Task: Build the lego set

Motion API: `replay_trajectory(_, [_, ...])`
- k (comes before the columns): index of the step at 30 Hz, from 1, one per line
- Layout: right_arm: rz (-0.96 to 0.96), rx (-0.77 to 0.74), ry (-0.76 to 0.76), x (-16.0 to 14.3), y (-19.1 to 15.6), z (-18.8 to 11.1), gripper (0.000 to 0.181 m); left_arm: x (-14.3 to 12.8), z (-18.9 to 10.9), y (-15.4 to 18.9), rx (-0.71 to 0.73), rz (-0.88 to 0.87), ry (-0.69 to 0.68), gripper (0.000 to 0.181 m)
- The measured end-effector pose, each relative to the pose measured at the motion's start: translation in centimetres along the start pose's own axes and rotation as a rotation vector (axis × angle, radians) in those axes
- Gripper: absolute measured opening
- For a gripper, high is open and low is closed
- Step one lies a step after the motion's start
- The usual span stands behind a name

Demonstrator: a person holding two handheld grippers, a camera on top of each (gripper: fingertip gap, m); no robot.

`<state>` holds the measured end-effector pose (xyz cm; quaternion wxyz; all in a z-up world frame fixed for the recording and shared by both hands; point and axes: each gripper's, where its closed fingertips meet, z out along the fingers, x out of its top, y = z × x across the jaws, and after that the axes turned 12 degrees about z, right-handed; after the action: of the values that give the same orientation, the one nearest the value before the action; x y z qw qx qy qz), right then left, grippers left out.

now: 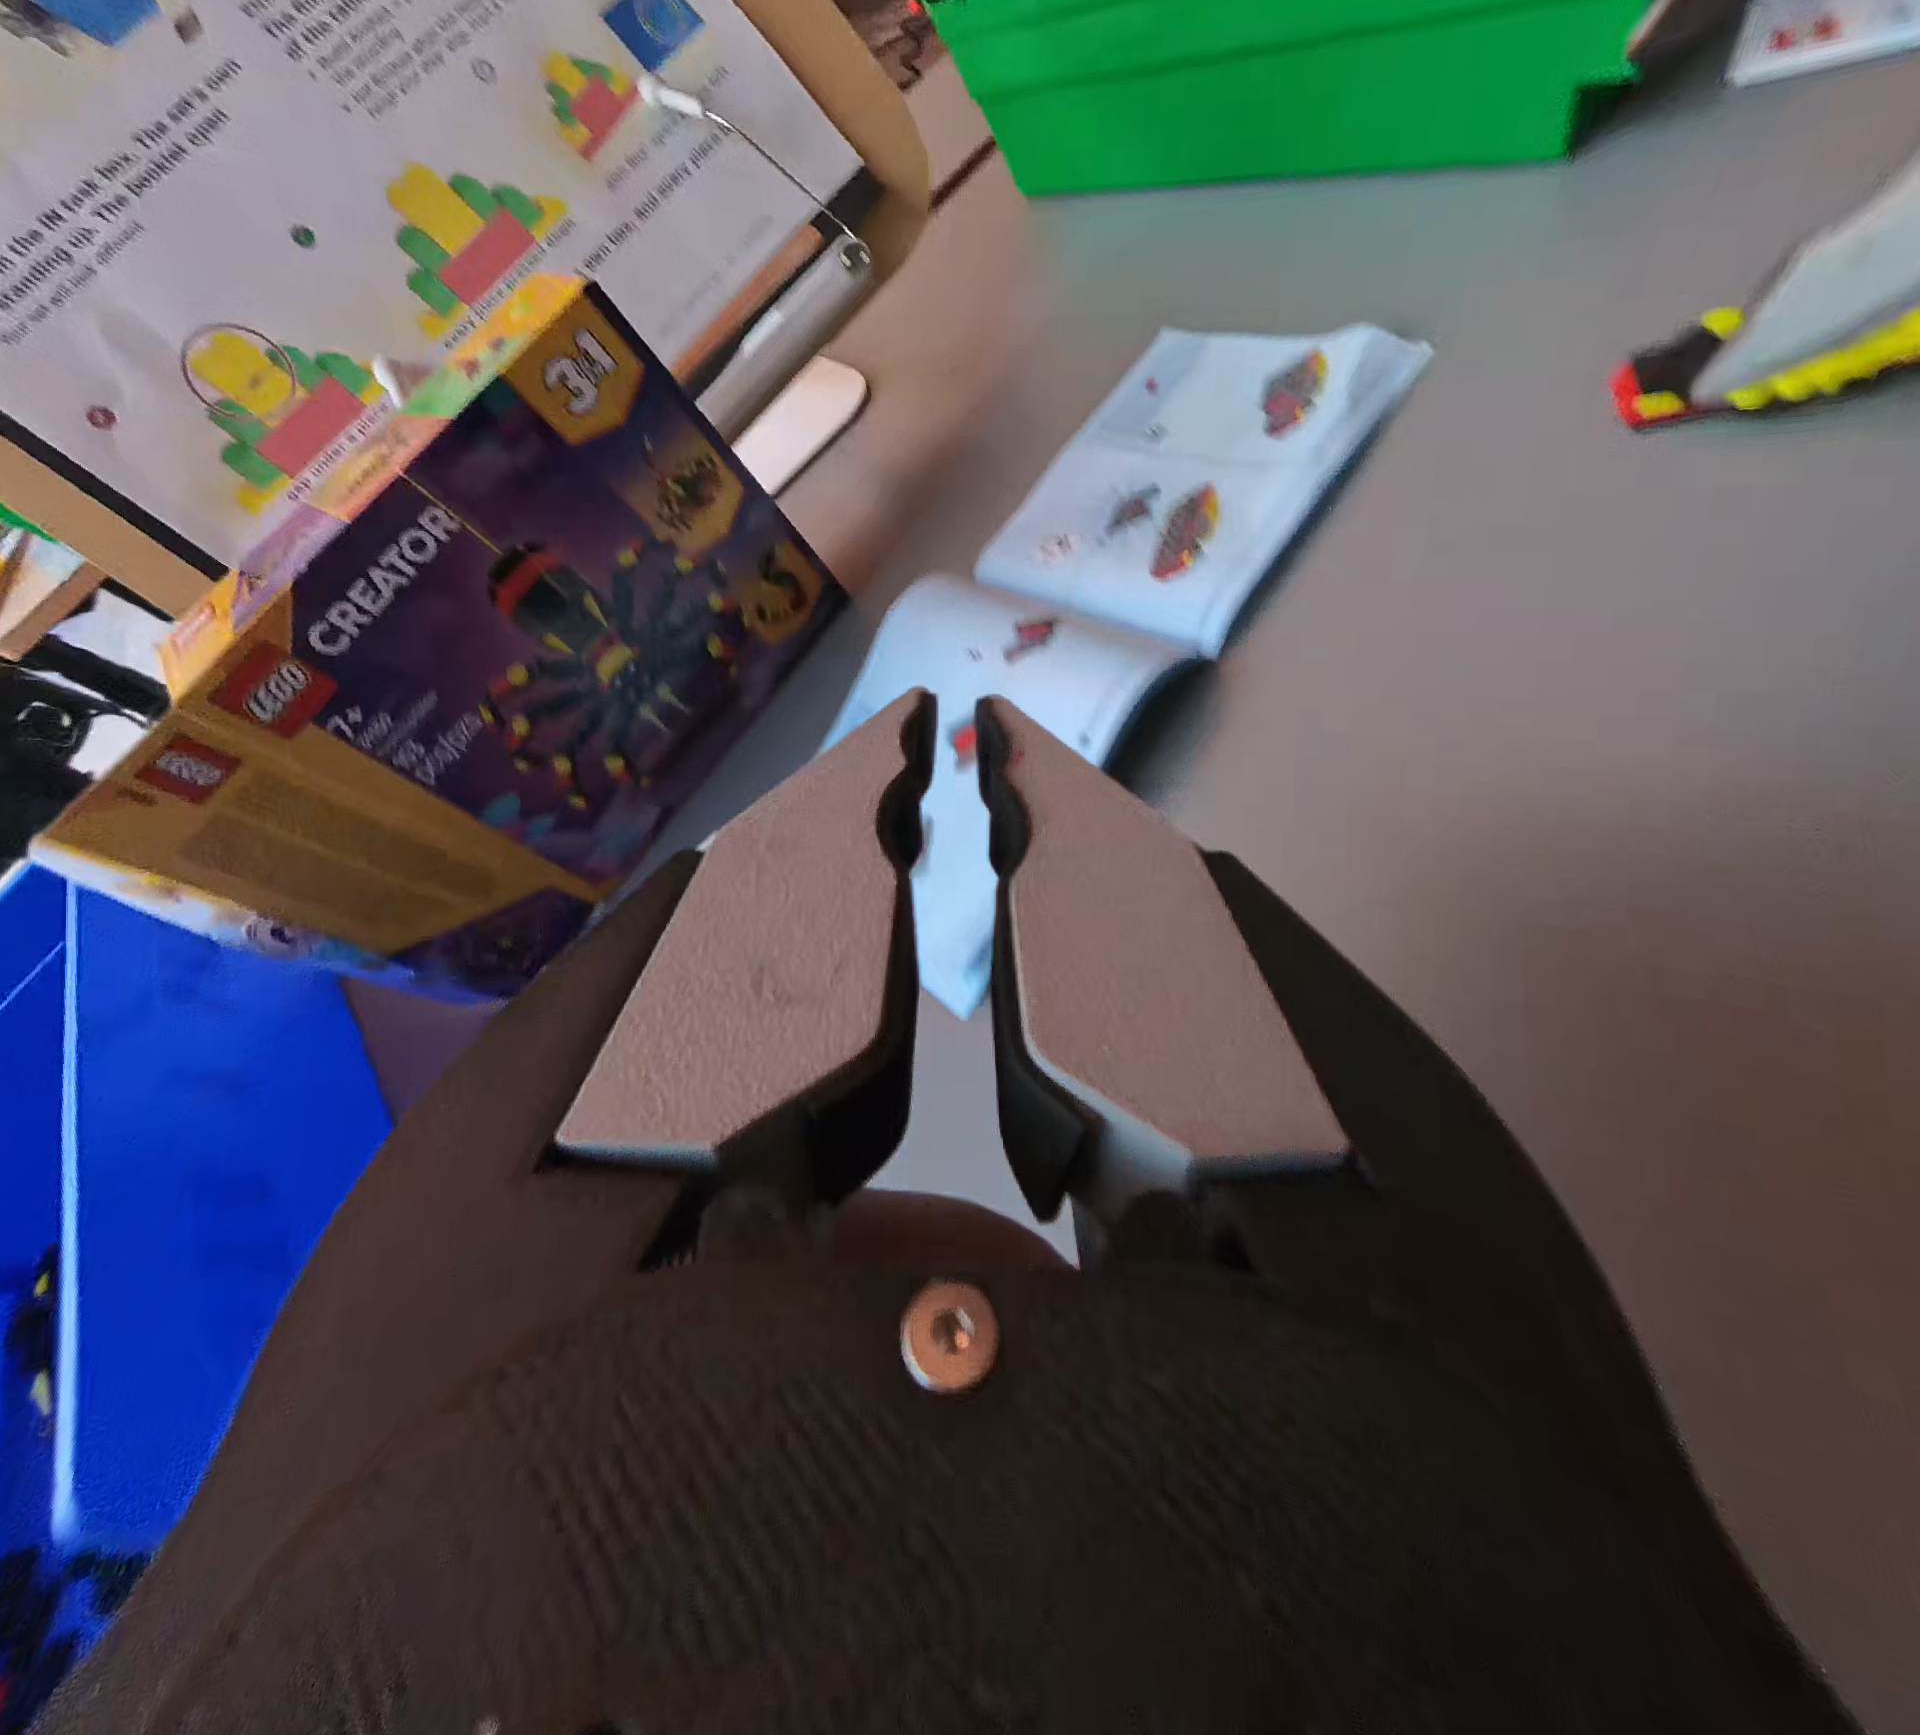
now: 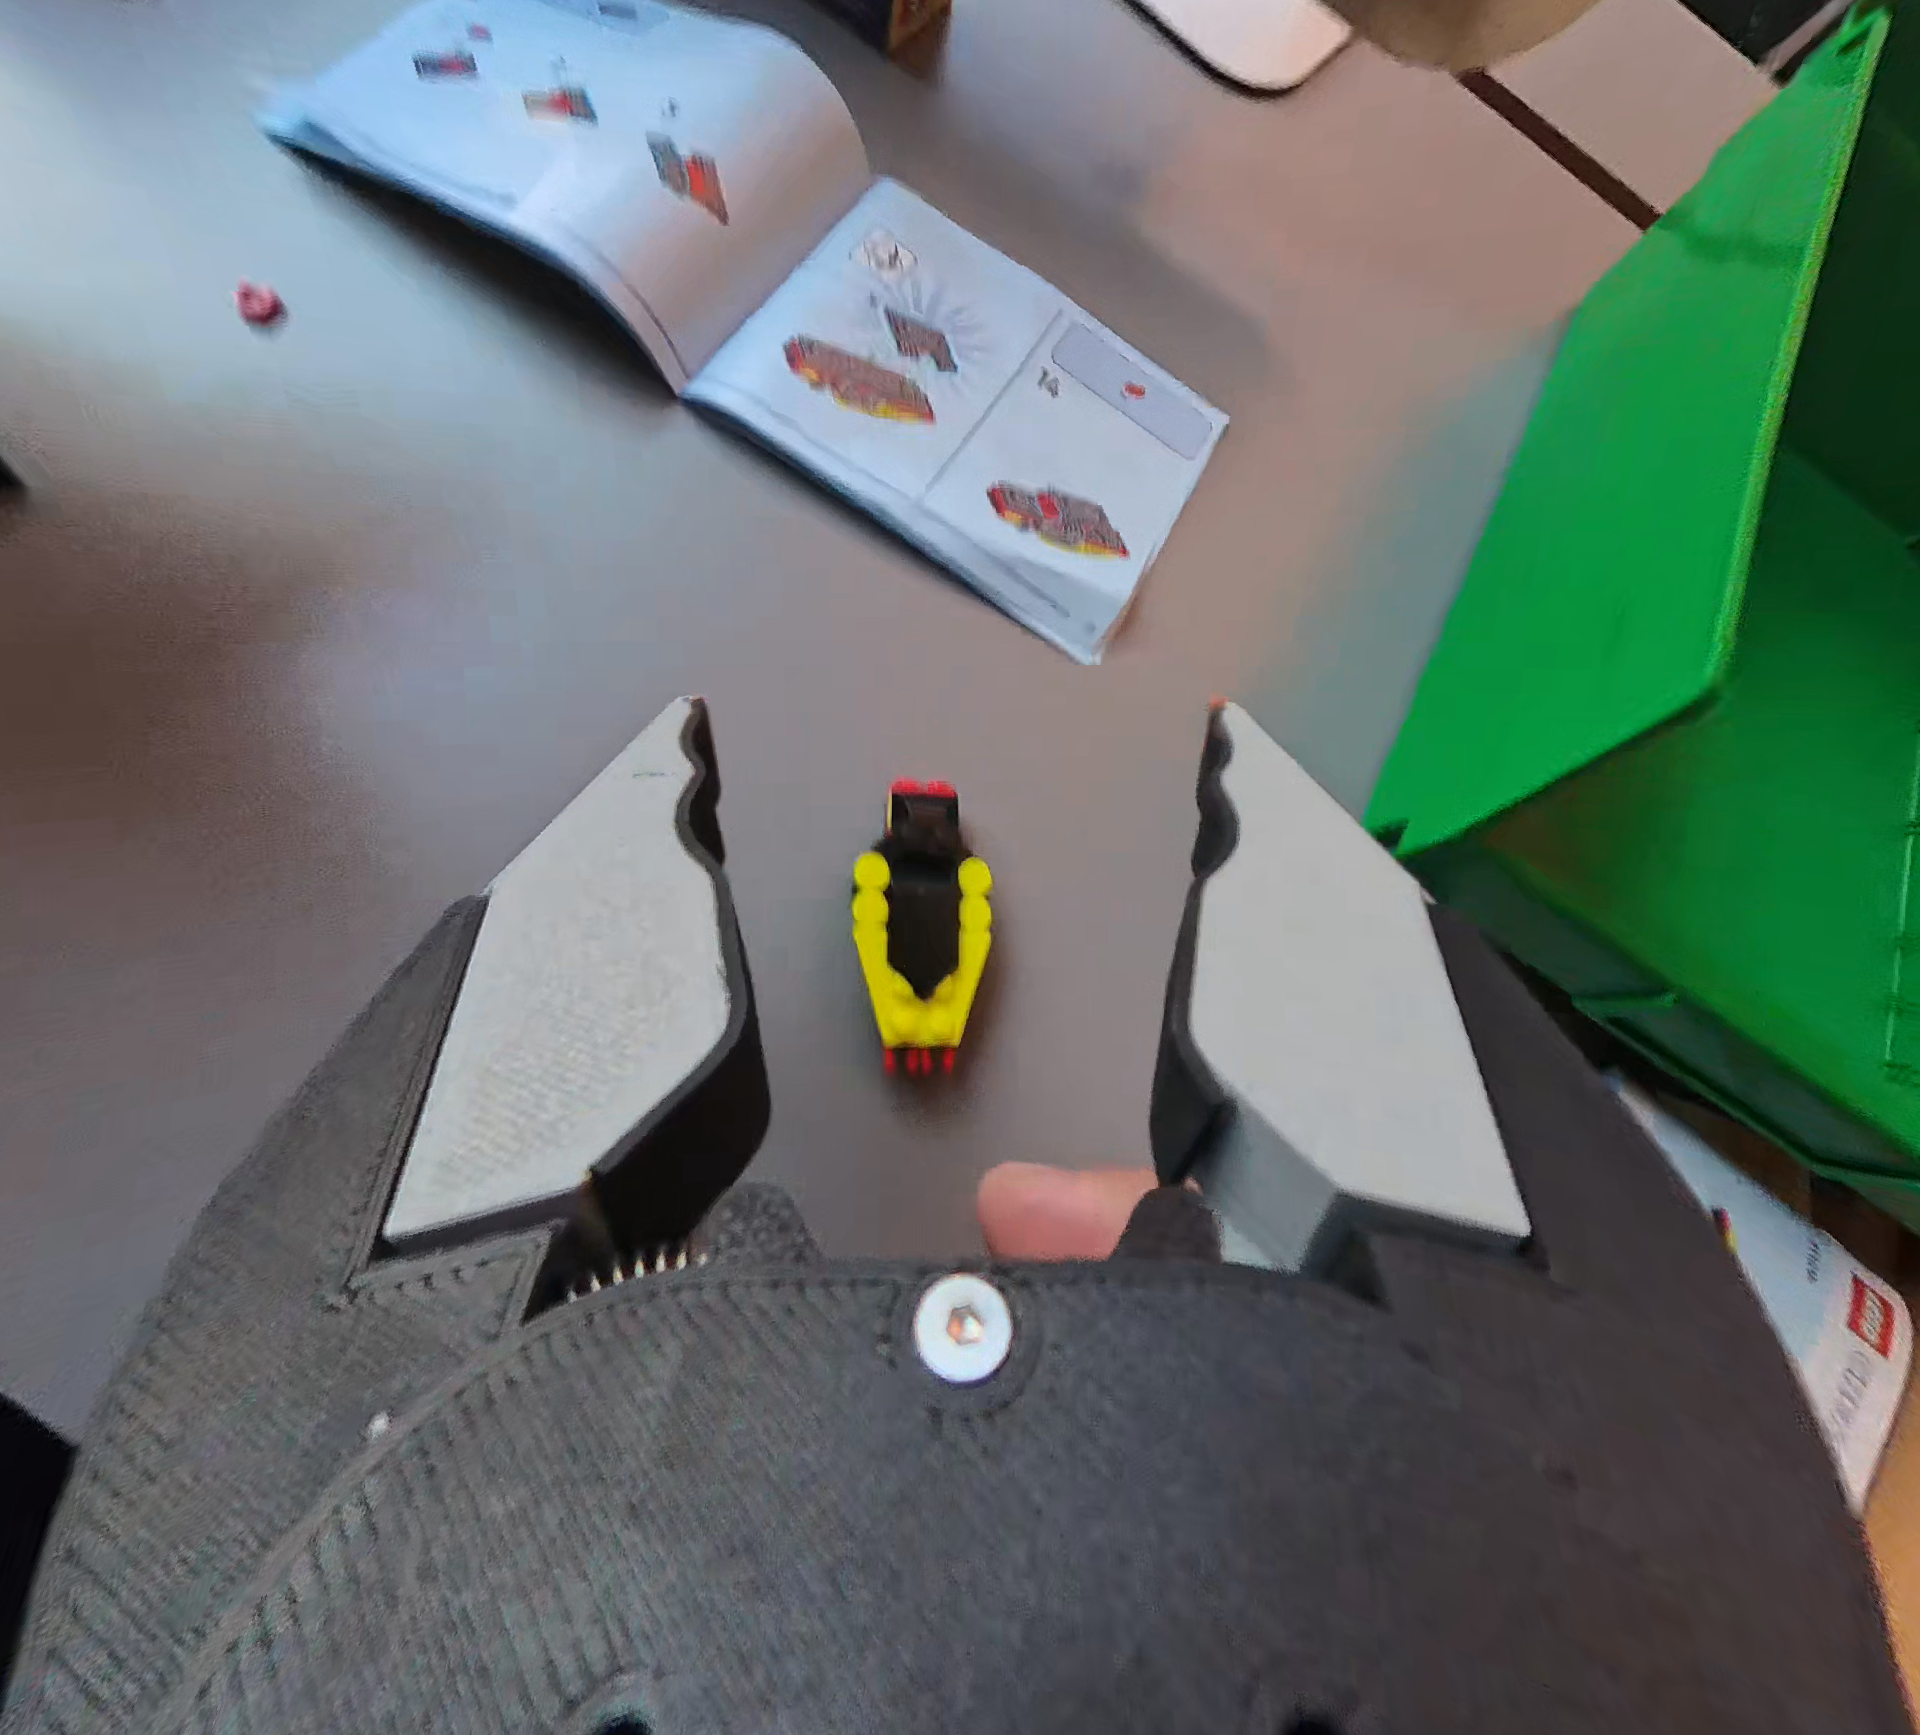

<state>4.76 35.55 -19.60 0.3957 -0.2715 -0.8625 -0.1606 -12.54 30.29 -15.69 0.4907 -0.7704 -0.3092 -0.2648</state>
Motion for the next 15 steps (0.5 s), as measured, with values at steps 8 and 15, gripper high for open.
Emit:
replay_trajectory(8, [0.110, -0.088, 0.285, 9.9, -0.9, 4.4, 0.097, 1.0, 3.6, -3.0, 0.050, -0.176, 0.066, 0.000])
replay_trajectory(15, [0.140, 0.021, 0.576, 10.9, -0.4, 2.5, 0.000, -2.2, 1.0, 0.3, -0.253, -0.121, 0.071, 0.002])
